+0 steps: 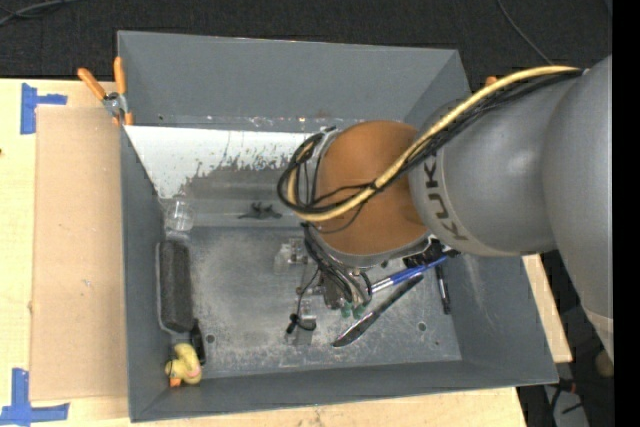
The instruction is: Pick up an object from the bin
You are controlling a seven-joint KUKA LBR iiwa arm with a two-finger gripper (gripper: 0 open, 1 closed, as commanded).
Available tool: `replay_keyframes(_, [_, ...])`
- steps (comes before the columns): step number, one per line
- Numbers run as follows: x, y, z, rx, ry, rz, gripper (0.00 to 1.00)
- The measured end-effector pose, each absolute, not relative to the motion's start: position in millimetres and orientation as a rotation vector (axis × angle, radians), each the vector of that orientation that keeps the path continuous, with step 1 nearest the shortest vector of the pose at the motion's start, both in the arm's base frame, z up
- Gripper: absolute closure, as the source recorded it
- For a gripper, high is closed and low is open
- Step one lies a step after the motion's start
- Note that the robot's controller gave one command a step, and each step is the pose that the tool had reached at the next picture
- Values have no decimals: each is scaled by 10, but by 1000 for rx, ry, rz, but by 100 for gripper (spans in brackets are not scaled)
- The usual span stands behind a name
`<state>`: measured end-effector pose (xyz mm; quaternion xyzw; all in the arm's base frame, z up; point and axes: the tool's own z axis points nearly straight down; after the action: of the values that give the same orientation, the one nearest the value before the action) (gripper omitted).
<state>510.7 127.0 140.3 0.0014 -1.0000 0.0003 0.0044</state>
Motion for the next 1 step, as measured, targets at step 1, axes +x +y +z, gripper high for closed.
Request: replay_keyframes(1, [5126, 1263, 1429, -4, -3139, -1, 0])
